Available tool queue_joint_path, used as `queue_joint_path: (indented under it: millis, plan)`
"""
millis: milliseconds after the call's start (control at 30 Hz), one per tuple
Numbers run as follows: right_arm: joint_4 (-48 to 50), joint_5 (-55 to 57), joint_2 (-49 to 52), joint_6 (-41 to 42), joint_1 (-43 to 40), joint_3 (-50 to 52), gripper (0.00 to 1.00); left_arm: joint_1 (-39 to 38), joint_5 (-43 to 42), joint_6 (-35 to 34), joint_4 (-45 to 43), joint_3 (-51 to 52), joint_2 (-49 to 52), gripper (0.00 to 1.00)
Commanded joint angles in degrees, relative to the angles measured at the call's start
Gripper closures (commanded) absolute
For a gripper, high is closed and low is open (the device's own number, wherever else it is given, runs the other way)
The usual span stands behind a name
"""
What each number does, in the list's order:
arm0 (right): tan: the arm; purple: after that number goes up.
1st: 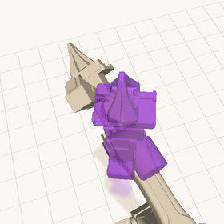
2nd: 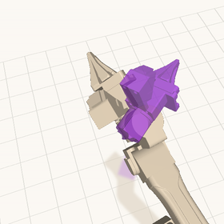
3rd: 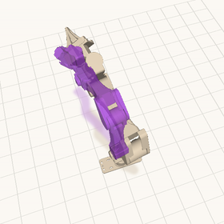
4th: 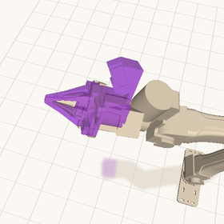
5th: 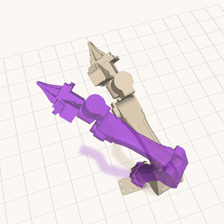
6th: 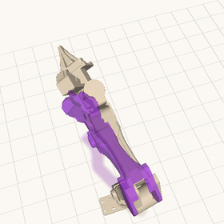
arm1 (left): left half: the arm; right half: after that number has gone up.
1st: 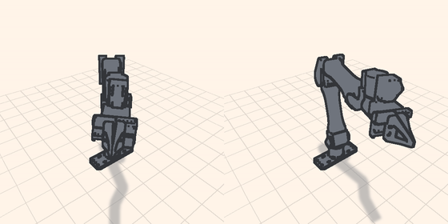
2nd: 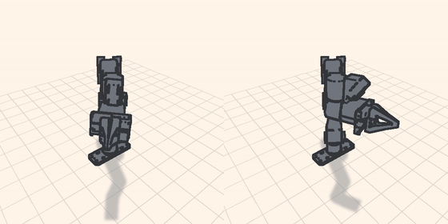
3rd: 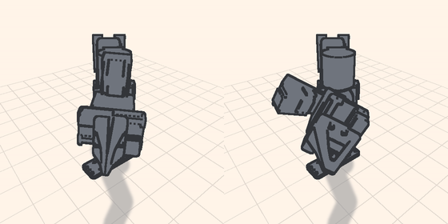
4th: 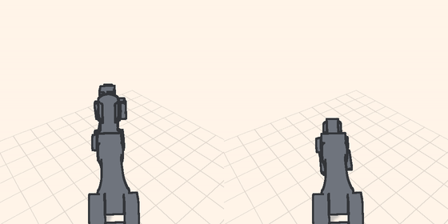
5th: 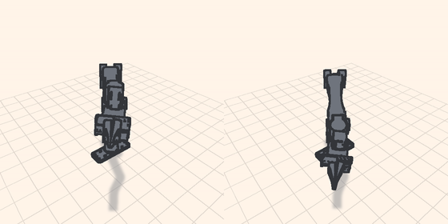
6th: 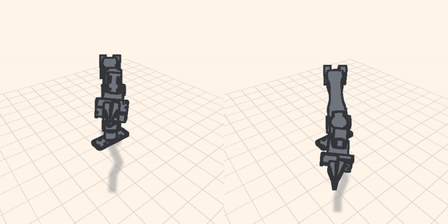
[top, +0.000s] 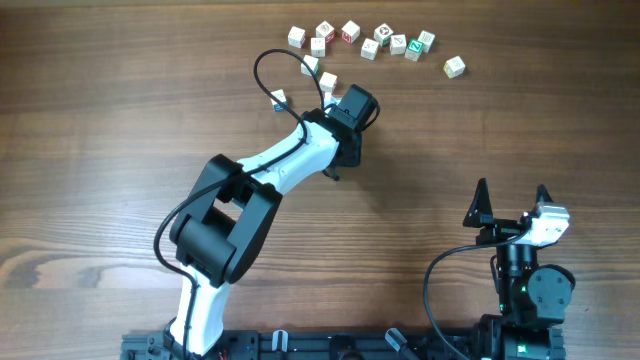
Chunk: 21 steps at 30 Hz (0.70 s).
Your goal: Form a tower
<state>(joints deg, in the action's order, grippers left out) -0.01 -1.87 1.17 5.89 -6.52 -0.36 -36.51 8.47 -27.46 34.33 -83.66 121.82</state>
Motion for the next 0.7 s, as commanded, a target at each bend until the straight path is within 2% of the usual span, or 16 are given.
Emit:
queue_joint_path:
  millis: [0, 33, 200, 333, 400, 500, 667]
  plan:
    - [0.2, 0.5, -0.4, -0.8, 0.2, 0.1, 0.0, 0.0, -1.3, -0.7, 0.9, 0.0, 0.6, 0.08]
    - [0.2, 0.5, -0.4, -0.9, 0.2, 0.1, 0.0, 0.0, -1.3, -0.6, 1.4, 0.0, 0.6, 0.0]
    - [0.2, 0.5, -0.4, -0.8, 0.2, 0.1, 0.0, 0.0, 1.4, 0.0, 5.2, -0.1, -2.8, 0.0]
    - [0.2, 0.5, -0.4, -0.8, 0.2, 0.1, 0.0, 0.0, 6.4, 0.3, 10.3, -0.4, -13.2, 0.0]
    - [0.2, 0.5, -0.4, -0.9, 0.2, 0.1, 0.01, 0.0, 8.0, 3.2, 14.0, -0.4, -20.3, 0.0]
    - [0.2, 0.5, -0.4, -0.8, 0.2, 0.1, 0.0, 0.0, 15.9, 4.7, 23.3, -0.3, -32.6, 0.0]
    - [0.2, 0.5, -0.4, -0.9, 0.2, 0.1, 0.0, 0.0, 16.3, 3.2, 47.2, -0.3, -47.4, 0.0]
